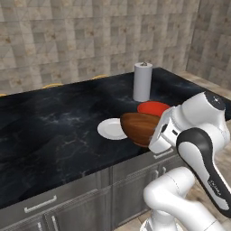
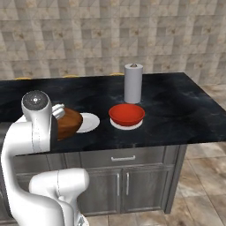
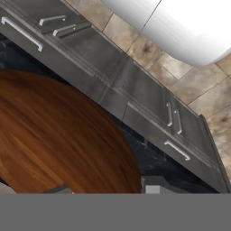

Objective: Move the bowls from the cabinet to the plates on the dining table.

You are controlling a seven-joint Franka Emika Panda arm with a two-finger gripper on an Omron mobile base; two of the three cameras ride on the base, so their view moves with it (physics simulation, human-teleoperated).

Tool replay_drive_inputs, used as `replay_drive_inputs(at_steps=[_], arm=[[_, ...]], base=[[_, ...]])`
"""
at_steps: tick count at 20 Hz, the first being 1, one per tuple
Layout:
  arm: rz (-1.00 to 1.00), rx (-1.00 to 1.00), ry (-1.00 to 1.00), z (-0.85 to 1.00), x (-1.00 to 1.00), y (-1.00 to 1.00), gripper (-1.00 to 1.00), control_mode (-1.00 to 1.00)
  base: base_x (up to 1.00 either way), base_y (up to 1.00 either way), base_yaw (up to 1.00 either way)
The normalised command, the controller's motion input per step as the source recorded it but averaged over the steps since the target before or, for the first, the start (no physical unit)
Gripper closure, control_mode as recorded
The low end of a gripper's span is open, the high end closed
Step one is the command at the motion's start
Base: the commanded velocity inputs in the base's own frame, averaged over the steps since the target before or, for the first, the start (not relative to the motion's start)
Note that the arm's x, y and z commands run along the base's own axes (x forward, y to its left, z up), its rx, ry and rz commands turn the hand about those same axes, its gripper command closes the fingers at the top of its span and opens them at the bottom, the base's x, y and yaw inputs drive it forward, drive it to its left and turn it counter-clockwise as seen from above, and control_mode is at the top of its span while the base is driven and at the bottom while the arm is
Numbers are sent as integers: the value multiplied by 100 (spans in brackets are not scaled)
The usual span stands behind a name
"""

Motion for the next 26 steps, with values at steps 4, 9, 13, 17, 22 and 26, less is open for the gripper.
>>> replay_drive_inputs(at_steps=[4, 9, 13, 17, 22, 26], arm=[[0, 0, 0, -1, 2, 0, 100, -100], [0, 0, 0, -6, 26, 0, 100, -100], [0, -2, 0, -10, 32, -2, 100, -100], [1, -11, -6, -12, 31, -3, 100, -100], [6, -19, -13, -20, 26, -2, 100, -100], [14, -26, -19, -31, 7, 0, 100, -100]], base=[[4, 0, 0], [0, 0, 0], [0, 0, 0], [0, 0, 0], [0, 0, 0], [0, 0, 0]])
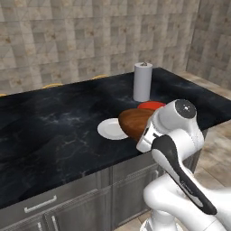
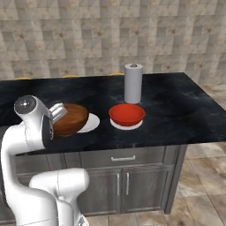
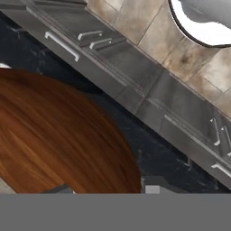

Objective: Move the bowls from the cabinet to the plates on the dining table.

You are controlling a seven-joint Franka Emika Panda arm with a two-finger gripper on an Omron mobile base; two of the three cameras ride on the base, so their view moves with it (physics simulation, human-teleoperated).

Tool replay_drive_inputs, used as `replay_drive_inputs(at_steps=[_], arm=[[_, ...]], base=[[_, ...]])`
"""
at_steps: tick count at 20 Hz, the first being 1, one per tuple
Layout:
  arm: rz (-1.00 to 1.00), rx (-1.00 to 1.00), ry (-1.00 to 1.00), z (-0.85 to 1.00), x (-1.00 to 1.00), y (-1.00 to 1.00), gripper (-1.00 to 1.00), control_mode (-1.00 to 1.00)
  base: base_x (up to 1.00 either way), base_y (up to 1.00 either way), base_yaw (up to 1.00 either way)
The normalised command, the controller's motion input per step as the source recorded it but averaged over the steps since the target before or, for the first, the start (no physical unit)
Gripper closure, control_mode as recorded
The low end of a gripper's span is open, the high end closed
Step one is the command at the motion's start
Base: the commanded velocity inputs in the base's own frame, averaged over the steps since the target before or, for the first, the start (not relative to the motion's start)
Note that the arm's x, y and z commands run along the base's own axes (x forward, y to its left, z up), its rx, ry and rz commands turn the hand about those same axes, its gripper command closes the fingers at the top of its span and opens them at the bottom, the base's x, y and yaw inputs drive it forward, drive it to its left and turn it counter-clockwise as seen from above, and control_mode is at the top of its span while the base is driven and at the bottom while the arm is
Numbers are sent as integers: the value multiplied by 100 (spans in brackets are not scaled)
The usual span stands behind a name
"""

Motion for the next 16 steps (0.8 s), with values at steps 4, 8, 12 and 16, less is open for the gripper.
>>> replay_drive_inputs(at_steps=[4, 8, 12, 16], arm=[[13, -14, -12, -21, 17, 0, 100, -100], [10, -5, -6, -9, 32, 0, 100, -100], [8, 0, -1, 0, 45, 0, 100, -100], [7, 0, 0, 0, 49, 0, 100, -100]], base=[[0, 0, 0], [0, 0, 0], [0, 0, 0], [0, 0, 0]])
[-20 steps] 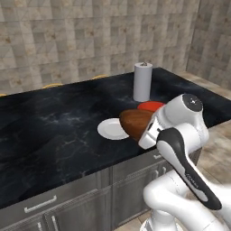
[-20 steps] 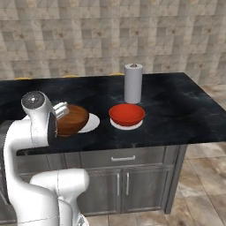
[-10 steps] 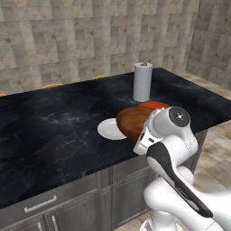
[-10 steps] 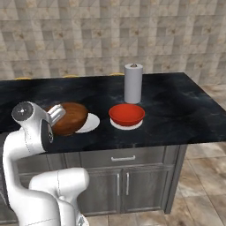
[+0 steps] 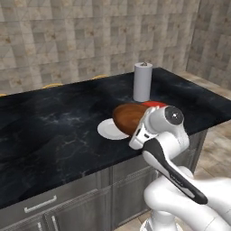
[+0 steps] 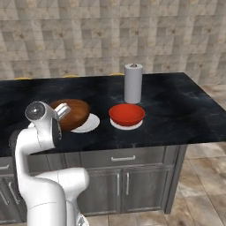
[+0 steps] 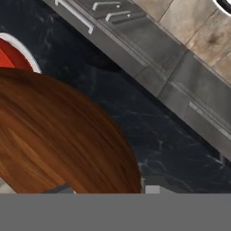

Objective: Move the bowls from the cabinet to the plates on the dining table.

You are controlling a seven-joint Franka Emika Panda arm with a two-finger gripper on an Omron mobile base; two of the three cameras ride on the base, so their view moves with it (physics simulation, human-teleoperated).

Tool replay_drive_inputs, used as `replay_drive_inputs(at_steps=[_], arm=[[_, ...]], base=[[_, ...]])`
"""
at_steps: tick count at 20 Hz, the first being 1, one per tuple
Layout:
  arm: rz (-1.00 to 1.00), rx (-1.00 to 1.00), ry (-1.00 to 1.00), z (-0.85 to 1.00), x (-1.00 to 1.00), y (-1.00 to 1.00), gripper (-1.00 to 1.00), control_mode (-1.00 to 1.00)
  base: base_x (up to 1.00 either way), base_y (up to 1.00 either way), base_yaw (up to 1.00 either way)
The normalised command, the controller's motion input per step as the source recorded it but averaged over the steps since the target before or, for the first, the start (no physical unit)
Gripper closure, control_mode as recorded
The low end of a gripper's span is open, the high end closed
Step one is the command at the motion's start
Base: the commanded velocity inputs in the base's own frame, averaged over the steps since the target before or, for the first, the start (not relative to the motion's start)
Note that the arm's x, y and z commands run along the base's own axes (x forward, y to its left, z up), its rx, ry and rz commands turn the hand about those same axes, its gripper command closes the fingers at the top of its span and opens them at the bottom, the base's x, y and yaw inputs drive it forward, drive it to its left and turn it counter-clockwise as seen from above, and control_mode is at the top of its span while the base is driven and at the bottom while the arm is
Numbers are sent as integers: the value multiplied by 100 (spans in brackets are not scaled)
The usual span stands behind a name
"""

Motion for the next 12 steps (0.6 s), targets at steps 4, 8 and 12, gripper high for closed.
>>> replay_drive_inputs(at_steps=[4, 8, 12], arm=[[6, 0, 0, -1, 45, 0, 100, -100], [7, -4, 0, -15, 34, 0, 100, -100], [6, -8, 0, -19, 14, 0, 100, -100]], base=[[0, 0, 0], [0, 0, 0], [0, 0, 0]])
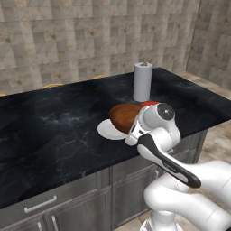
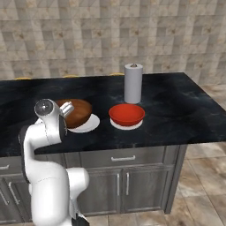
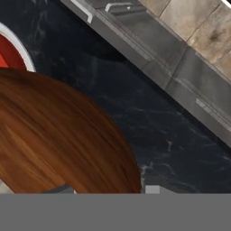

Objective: Move the bowls from the cabinet to the plates on the dining table.

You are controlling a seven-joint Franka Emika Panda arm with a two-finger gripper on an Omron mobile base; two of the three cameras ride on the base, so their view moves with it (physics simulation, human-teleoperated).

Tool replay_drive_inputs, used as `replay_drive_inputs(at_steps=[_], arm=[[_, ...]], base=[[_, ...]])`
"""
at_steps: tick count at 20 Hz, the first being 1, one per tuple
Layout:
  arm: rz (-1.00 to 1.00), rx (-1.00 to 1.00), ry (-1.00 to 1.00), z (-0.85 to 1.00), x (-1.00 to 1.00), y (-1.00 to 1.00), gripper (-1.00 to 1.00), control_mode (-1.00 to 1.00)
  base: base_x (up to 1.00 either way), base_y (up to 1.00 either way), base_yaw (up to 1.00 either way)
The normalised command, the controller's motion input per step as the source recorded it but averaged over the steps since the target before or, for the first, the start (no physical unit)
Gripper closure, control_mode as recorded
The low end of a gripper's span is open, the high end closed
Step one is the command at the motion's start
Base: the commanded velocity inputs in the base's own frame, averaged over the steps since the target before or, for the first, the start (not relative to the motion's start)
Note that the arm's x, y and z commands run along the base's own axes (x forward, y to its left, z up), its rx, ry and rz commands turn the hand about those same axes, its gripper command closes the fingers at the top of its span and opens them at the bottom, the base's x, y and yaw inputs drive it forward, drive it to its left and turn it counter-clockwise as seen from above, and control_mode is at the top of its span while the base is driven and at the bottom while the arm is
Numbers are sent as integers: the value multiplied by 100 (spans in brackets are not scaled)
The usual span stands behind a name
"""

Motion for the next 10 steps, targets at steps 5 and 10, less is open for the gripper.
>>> replay_drive_inputs(at_steps=[5, 10], arm=[[4, -1, 0, -6, 5, 0, 100, -100], [3, -4, 0, -10, 11, 0, 100, -100]], base=[[0, 0, 0], [0, 0, 0]])
